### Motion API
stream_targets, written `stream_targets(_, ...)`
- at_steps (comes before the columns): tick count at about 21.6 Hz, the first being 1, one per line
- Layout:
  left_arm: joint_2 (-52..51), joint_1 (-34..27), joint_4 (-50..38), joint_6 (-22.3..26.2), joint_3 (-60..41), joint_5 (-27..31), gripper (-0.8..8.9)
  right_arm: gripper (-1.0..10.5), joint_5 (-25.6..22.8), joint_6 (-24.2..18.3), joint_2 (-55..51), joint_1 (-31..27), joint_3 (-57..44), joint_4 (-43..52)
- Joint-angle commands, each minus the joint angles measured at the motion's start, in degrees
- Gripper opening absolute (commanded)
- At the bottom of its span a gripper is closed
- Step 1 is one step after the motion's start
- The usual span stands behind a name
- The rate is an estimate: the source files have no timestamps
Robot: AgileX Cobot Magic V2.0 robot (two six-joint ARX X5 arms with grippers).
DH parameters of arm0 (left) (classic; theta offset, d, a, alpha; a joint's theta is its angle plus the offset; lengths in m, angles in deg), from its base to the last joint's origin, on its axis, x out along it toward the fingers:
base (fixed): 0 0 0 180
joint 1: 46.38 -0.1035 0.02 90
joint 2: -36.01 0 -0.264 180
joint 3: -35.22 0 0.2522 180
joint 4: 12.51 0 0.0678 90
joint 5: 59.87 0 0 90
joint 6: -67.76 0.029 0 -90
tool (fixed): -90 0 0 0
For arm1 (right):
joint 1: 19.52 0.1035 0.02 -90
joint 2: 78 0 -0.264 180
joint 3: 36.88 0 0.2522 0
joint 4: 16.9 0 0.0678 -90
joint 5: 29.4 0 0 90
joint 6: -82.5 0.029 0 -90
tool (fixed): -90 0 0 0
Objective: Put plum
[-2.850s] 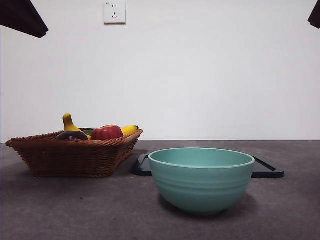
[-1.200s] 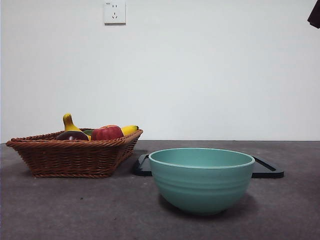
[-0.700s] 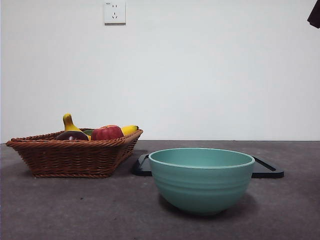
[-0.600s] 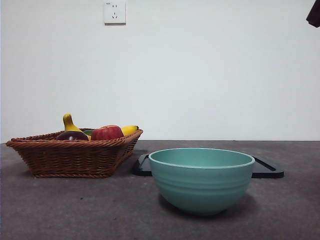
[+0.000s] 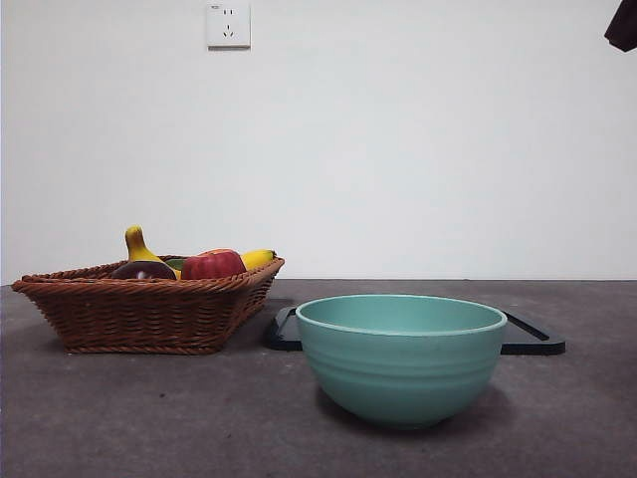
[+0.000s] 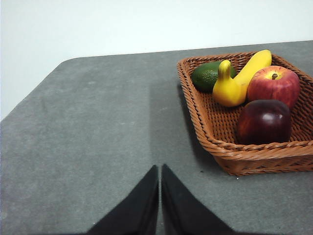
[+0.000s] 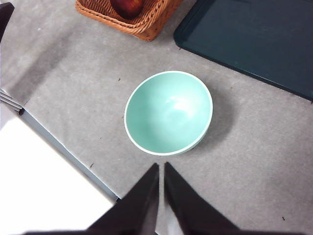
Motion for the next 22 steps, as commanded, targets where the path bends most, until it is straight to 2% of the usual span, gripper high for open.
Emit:
stream_targets(1,-0.1,-0.2,0.5,-0.4,-1.2,0.0,0.08,0.1,-0.3,-0.3,-0.9,-0.3,0.9,0.5)
stream_targets(3,-0.1,-0.2,0.5,-0.4,-1.2,0.0,0.08,0.1,0.0,-0.8,-3.7,-3.4,0.9,0.6)
stream_targets(4,-0.1,-0.2,0.5,-0.4,-1.2,0.0,0.08,0.1,0.0,-3.0,-5.5,-6.2,0.9,0.9)
stream_targets(6,-0.1,-0.2,0.5,-0.4,-1.2,0.0,0.08,0.1,-2.9,-3.5,-10.6,-13.8,0.6,3.6)
stream_targets(9,-0.1,-0.2,0.5,-0.4,-1.2,0.0,0.08,0.1,-11.4,-6.9,-18.9,-24.5,-3.9,17.7)
stream_targets(13,-0.1,-0.2,0.5,-0.4,-1.2,0.0,0.08,0.1,-12.4,-9.5,-26.9,-33.1,-16.9,35.6)
stream_targets(16,-0.1,-0.2,0.5,-0.4,-1.2,0.0,0.08,0.1,-11.9,-9.0,-30.7,-35.0,-25.1,41.5)
stream_targets(22,-0.1,-0.2,0.5,-0.4,-1.2,0.0,0.08,0.1,-11.9,-9.0,-34.8,-35.1,-35.9,46.6)
